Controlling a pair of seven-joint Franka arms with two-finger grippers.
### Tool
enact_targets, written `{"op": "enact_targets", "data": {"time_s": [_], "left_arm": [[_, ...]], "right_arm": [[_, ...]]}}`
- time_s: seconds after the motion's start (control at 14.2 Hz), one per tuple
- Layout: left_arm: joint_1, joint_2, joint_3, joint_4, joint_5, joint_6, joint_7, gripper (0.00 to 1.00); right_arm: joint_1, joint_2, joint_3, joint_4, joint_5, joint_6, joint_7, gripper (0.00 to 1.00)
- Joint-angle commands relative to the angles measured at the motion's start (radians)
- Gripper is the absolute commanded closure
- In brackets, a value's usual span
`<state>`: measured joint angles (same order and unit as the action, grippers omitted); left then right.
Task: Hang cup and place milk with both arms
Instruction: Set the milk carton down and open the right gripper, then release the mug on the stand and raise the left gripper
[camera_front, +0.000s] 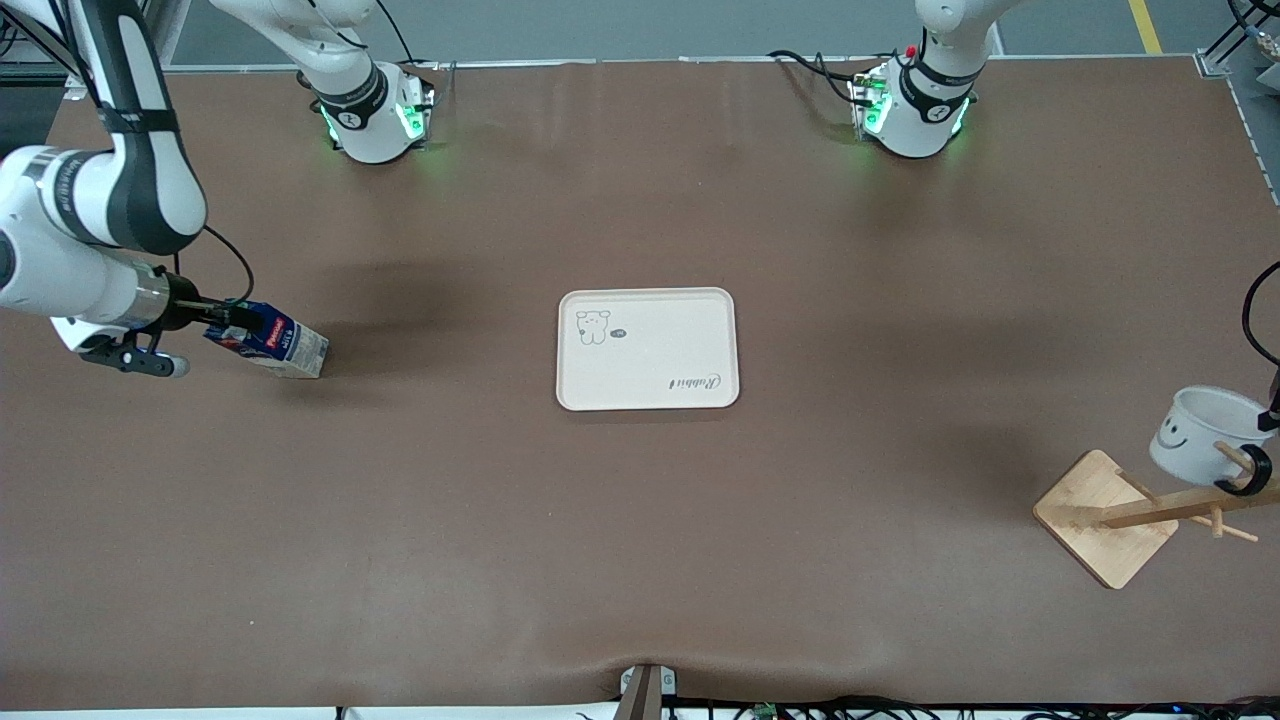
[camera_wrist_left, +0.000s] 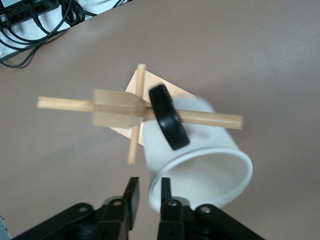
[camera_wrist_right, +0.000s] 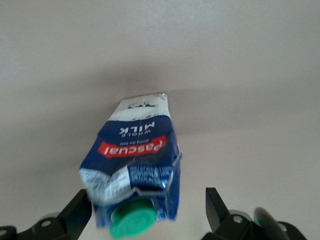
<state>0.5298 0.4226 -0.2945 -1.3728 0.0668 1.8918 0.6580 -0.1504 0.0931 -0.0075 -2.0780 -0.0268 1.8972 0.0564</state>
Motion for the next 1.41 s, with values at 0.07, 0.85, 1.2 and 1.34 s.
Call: {"op": "enact_targets", "data": {"time_s": [0.07,0.85,1.2,1.34], "left_arm": [[0.004,0.002,-0.009,0.021,-0.016,0.0,0.011,0.0],[-0.073,-0.059,-0.031,0.015,0.001,-0.12,-0.259,0.0],[-0.129,-0.09,-0.04,0.014,-0.001,-0.216,-0.479,0.0],[-0.136,-0.091,-0.072,0.014,0.001,-0.23,-0.578,0.0]], "right_arm": [[0.021,0.049,0.011,0.356,-0.007,-0.321,-0.026,0.0],[0.083,-0.024,0.012,0.577,0.041,-0.37,0.023,0.0],[0.083,-0.141,0.006,0.406,0.076,-0.308,-0.01,0.0],[0.074,-0.138,0.004,0.438,0.076,-0.302,-0.018,0.0]]}}
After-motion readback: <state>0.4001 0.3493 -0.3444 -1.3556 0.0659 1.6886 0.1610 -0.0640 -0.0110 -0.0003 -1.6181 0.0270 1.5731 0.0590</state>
